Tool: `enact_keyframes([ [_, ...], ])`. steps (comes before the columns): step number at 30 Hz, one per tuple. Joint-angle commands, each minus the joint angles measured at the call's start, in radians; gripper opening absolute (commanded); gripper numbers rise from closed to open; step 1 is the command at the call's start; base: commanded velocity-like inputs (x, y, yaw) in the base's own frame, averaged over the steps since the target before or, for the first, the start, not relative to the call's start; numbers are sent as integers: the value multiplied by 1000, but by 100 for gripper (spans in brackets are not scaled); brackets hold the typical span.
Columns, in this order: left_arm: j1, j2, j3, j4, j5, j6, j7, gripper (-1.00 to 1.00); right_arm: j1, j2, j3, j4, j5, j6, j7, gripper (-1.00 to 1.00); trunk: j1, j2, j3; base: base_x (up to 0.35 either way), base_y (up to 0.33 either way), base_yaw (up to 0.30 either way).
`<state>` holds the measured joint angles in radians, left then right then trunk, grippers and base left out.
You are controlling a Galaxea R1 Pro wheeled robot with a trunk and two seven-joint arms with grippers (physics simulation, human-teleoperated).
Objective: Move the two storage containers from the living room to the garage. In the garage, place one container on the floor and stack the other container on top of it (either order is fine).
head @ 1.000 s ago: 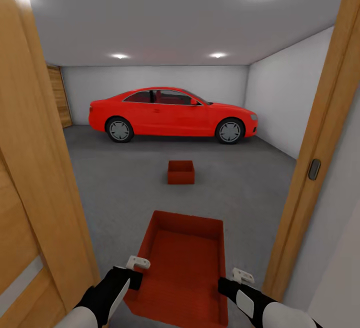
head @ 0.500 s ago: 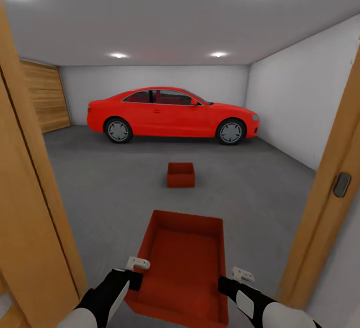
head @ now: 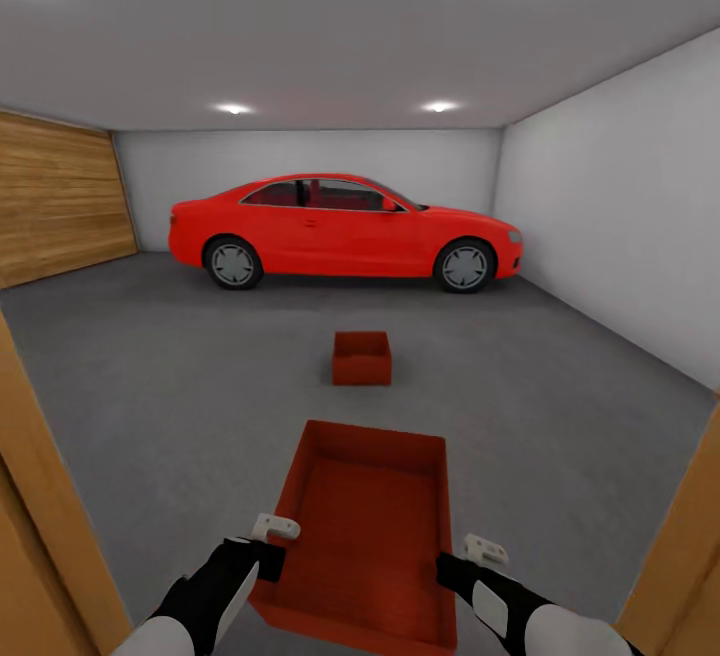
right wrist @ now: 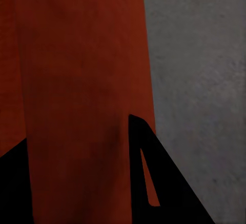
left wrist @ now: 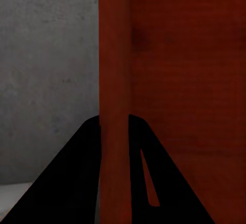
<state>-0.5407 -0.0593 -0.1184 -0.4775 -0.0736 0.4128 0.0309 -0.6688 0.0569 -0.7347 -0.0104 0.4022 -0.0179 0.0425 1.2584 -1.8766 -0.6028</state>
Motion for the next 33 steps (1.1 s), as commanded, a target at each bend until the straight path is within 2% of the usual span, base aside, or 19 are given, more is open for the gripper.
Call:
enact_keyframes([
  [1, 0, -1, -67, 71, -6, 61, 3, -100, -1, 14, 32, -3, 9, -2, 2, -100, 0, 0, -1, 339, 0, 0],
  [22, 1, -1, -67, 71, -8, 61, 3, -100, 0, 14, 31, -3, 9, -2, 2, -100, 0, 0, -1, 339, -73, 0],
  [33, 0, -1, -67, 71, -8, 61, 3, -100, 0, 14, 31, -2, 8, -2, 2, -100, 0, 0, -1, 317, 163, 0],
])
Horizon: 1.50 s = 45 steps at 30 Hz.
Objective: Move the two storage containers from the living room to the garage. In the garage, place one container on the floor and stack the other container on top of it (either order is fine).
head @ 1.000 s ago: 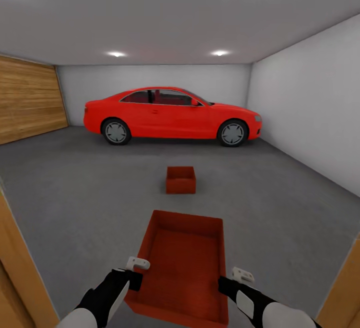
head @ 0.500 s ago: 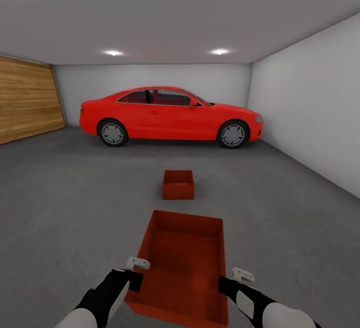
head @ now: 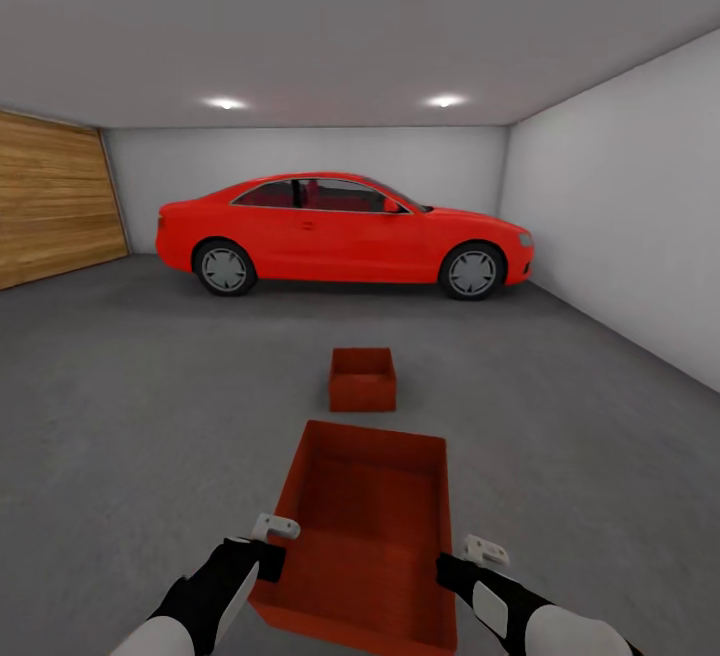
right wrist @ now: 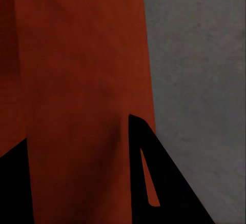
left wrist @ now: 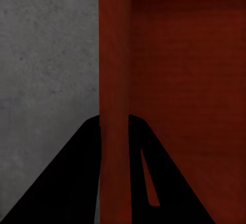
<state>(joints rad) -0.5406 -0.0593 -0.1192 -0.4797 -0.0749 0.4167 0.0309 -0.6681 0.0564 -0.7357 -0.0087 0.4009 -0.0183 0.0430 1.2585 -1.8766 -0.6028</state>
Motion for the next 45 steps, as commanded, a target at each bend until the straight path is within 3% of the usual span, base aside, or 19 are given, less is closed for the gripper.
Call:
enact_keyframes([
  [1, 0, -1, -66, 73, -6, 57, 3, -100, -1, 14, 32, -4, 9, -2, 2, -100, 0, 0, -1, 308, 160, 0],
  [45, 0, -1, -66, 73, -6, 57, 3, -100, -1, 14, 32, -4, 9, -3, 2, -100, 0, 0, -1, 333, 10, 0],
])
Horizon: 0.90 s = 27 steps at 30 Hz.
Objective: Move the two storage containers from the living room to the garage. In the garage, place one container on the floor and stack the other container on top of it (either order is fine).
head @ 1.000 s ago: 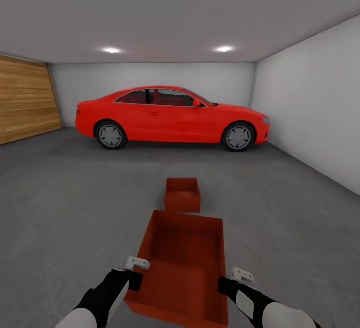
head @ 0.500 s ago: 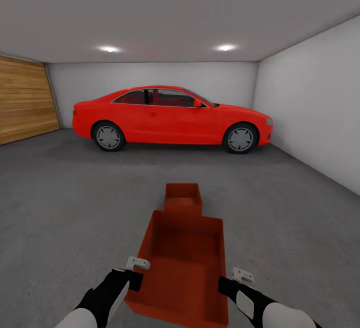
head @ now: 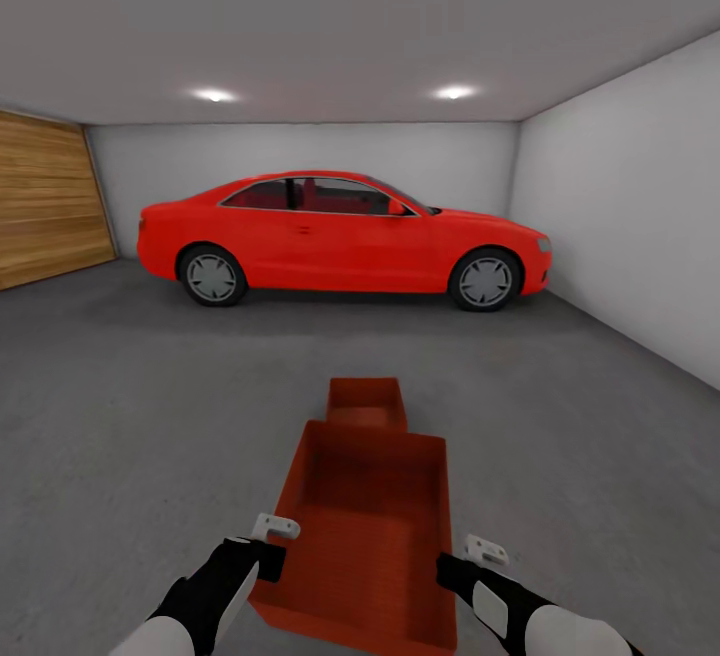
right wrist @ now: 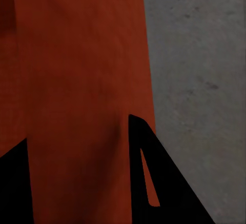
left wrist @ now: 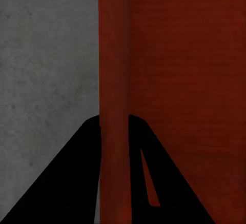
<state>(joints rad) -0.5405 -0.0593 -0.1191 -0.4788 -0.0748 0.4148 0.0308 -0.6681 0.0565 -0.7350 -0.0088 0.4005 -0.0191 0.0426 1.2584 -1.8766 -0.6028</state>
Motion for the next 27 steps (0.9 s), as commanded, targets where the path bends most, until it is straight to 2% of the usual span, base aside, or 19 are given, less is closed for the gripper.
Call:
enact_keyframes([
  [1, 0, -1, -66, 72, -6, 59, 3, -100, -1, 14, 31, -3, 9, -2, 2, -100, 0, 0, -1, 339, 0, 0],
  [27, 1, -1, -66, 72, -6, 59, 3, -100, -1, 11, 32, -4, 10, 0, 3, -100, 0, 0, -1, 339, 0, 0],
])
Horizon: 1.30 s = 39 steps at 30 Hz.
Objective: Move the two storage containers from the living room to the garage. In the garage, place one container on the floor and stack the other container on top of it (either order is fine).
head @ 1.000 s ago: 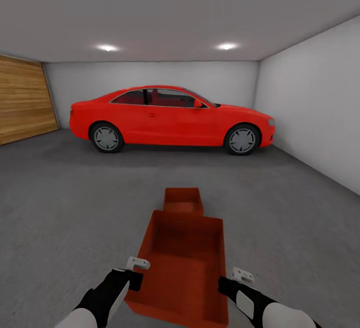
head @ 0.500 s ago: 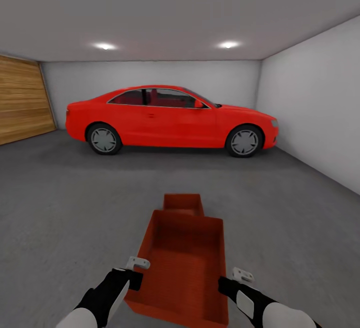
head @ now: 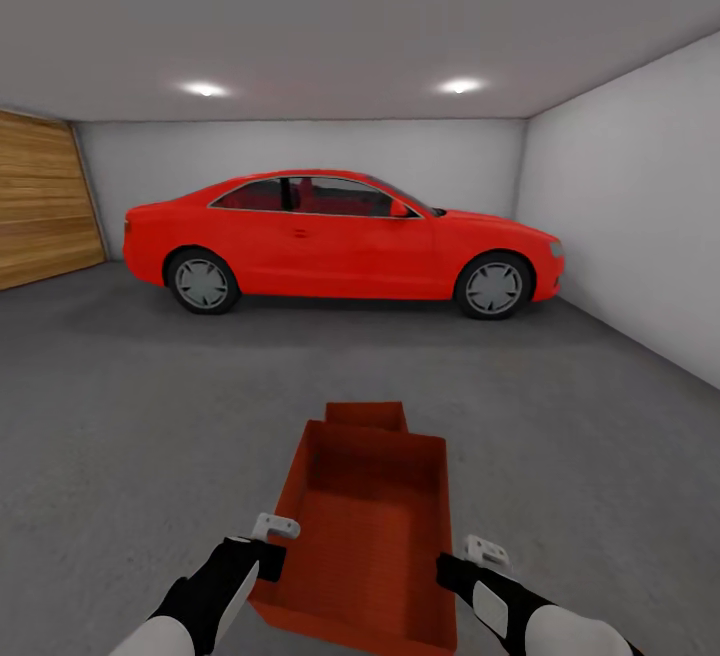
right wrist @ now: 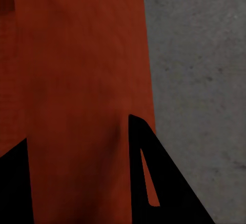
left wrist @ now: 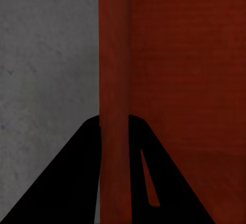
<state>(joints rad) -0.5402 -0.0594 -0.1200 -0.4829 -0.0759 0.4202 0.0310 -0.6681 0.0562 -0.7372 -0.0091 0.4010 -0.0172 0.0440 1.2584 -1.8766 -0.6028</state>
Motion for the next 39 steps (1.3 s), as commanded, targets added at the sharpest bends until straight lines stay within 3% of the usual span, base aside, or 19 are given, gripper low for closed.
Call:
enact_keyframes([
  [1, 0, 0, -66, 76, -5, 54, 3, -100, -1, 11, 34, -3, 10, -2, 2, -100, 0, 0, -1, 338, 0, 0],
  [20, 0, 0, -65, 73, -4, 55, 2, -100, -1, 11, 34, -5, 10, -2, 4, -100, 0, 0, -1, 301, 0, 0],
  [23, 0, -2, -65, 69, 68, 56, 4, -100, -1, 11, 34, -5, 10, 1, 4, -100, -7, 14, 5, 5, 0, 0],
  [31, 0, -2, -64, 67, 86, 58, 4, -100, -1, 9, 34, -6, 9, 10, 5, -100, -38, 70, 30, 0, 0, 0],
  [35, 0, -2, -64, 66, 88, 60, 4, -100, -1, 7, 34, -10, 8, 72, 5, -100, -53, 98, 43, 0, 0, 0],
  [36, 0, -2, -64, 65, 102, 63, 5, -100, -1, 5, 33, -12, 8, 119, 4, -100, -57, 105, 46, 0, 0, 0],
  [39, 0, -2, -63, 63, 125, 70, 7, -100, -1, 5, 34, -12, 10, 141, -1, -100, -69, 126, 55, 0, 0, 0],
])
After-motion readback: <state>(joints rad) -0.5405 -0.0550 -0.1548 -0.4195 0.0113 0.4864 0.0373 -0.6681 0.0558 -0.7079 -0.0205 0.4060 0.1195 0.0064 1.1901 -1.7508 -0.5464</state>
